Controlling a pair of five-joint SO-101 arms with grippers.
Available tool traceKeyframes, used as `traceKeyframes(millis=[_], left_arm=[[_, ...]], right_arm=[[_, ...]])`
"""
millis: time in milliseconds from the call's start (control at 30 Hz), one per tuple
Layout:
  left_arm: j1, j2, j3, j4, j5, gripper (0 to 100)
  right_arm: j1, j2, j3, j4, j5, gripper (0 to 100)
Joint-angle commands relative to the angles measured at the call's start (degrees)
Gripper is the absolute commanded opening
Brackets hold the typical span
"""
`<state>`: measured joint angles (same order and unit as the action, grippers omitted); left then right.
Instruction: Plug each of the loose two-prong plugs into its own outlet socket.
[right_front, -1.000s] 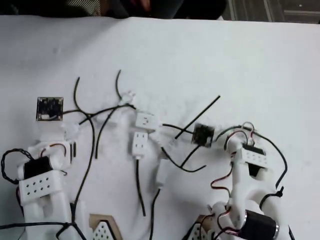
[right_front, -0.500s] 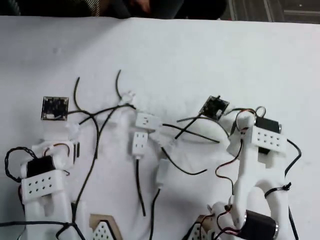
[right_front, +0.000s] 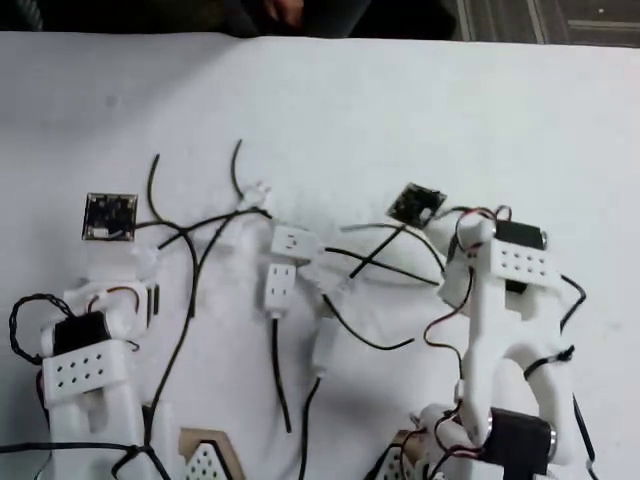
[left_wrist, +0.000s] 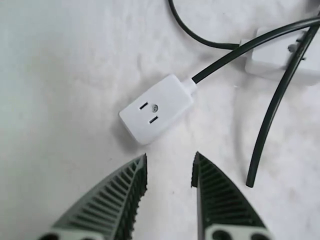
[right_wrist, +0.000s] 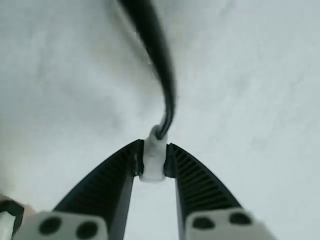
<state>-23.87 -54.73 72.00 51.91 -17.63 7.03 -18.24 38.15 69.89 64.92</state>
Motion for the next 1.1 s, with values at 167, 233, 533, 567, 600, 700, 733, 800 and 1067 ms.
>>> traceKeyframes(millis=[167,233,533,567,600,700,733,800,1067], left_arm=[[0.5,0.0,-0.4,-0.8,0.4,16],[0.5,0.0,-0.4,-0.8,0.3,16],[0.5,0.0,-0.4,-0.8,0.2,16],[0.5,0.0,-0.4,-0.8,0.2,16],[0.5,0.0,-0.4,-0.8,0.2,16],[0.5,0.0,-0.4,-0.8,0.2,16],[0.5,0.0,-0.4,-0.8,0.2,16],[0.5,0.0,-0.4,-0.8,0.2,16],[0.6,0.0,-0.4,-0.8,0.2,16]], right_arm=[[-15.0,-5.8,-10.5,9.9,-12.2,1.9],[-18.4,-7.2,-10.6,9.7,-15.8,1.9],[-29.2,-9.0,-13.0,9.6,-29.4,2.1],[-30.3,-9.0,-13.1,9.6,-30.9,2.1],[-31.4,-9.0,-13.1,9.6,-32.4,2.1],[-35.0,-9.2,-12.9,9.6,-35.1,2.0],[-36.4,-9.2,-12.7,9.1,-34.9,2.0],[-38.3,-9.5,-11.3,6.9,-35.0,2.0],[-41.1,-10.2,0.8,-11.1,-35.4,1.9]])
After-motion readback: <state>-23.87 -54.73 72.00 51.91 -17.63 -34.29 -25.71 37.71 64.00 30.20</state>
